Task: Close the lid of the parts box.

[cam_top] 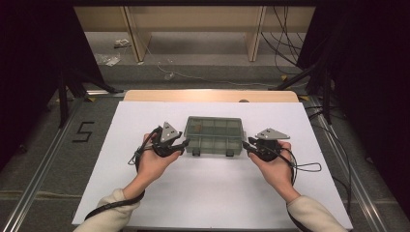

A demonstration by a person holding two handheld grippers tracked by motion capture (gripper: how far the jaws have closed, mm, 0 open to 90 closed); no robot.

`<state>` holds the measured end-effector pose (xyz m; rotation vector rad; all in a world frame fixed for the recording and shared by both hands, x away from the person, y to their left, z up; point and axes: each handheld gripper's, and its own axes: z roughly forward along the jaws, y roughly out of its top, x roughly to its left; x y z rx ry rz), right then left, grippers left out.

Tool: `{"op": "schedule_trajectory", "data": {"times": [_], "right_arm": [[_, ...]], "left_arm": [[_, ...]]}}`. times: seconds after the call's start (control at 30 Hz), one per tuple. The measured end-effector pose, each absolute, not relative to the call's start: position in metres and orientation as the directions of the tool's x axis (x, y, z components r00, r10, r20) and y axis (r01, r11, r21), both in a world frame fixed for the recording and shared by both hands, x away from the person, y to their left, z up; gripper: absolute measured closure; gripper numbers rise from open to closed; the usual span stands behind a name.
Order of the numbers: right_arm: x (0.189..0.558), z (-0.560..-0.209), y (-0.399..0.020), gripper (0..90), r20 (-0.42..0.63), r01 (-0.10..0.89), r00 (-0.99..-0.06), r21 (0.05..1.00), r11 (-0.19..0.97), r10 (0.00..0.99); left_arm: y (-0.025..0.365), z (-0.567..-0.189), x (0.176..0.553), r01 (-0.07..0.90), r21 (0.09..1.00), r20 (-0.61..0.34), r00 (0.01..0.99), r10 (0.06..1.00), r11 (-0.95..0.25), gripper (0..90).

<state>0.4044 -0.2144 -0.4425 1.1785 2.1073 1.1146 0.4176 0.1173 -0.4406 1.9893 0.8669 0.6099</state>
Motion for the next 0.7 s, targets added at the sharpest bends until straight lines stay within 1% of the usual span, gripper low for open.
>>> {"op": "schedule_trajectory", "data": {"times": [0.1,0.2,0.23,0.3,0.33,0.37,0.4,0.43,0.47,0.57,0.7], "right_arm": [[0.4037,-0.4426,-0.2146,67.8,-0.016,0.469,-0.519,0.831,0.3,0.855],[0.4036,-0.4429,-0.2154,65.9,-0.019,0.468,-0.525,0.828,0.307,0.851],[0.4036,-0.4434,-0.216,64.8,-0.018,0.466,-0.531,0.829,0.31,0.847],[0.4034,-0.4436,-0.2162,64.1,-0.017,0.467,-0.534,0.828,0.311,0.845],[0.4032,-0.4437,-0.2164,63.5,-0.018,0.467,-0.537,0.826,0.315,0.843],[0.4028,-0.4434,-0.2164,62.1,-0.015,0.465,-0.545,0.827,0.317,0.839],[0.4028,-0.4434,-0.2164,62.1,-0.015,0.465,-0.545,0.827,0.317,0.839],[0.4026,-0.4429,-0.2164,60.4,-0.019,0.458,-0.554,0.828,0.323,0.832],[0.4022,-0.4424,-0.2163,59.8,-0.016,0.458,-0.558,0.828,0.324,0.83],[0.4015,-0.4413,-0.2165,59.0,-0.018,0.451,-0.566,0.83,0.328,0.824],[0.4007,-0.4409,-0.2168,58.6,-0.015,0.447,-0.57,0.833,0.325,0.821]], "left_arm": [[0.1168,-0.4403,0.4178,0.352,0.848,0.084,0.651,0.755,-0.397,51.7],[0.1159,-0.4401,0.4175,0.344,0.846,0.09,0.659,0.746,-0.406,49.3],[0.1155,-0.4391,0.4173,0.351,0.845,0.08,0.663,0.744,-0.404,44.7],[0.1153,-0.4387,0.4173,0.352,0.845,0.076,0.666,0.742,-0.402,43.1],[0.1149,-0.438,0.4172,0.355,0.844,0.071,0.668,0.741,-0.401,40.8],[0.1144,-0.4376,0.4171,0.356,0.847,0.063,0.669,0.74,-0.394,35.9],[0.114,-0.4374,0.4173,0.354,0.849,0.062,0.673,0.737,-0.393,35.9],[0.1133,-0.4372,0.4172,0.356,0.847,0.057,0.678,0.733,-0.395,32.0],[0.1133,-0.4372,0.4172,0.356,0.847,0.057,0.678,0.733,-0.395,30.2],[0.1122,-0.4373,0.4172,0.358,0.846,0.052,0.683,0.729,-0.395,26.7],[0.1114,-0.4377,0.4175,0.361,0.845,0.044,0.69,0.723,-0.396,24.6]]}}
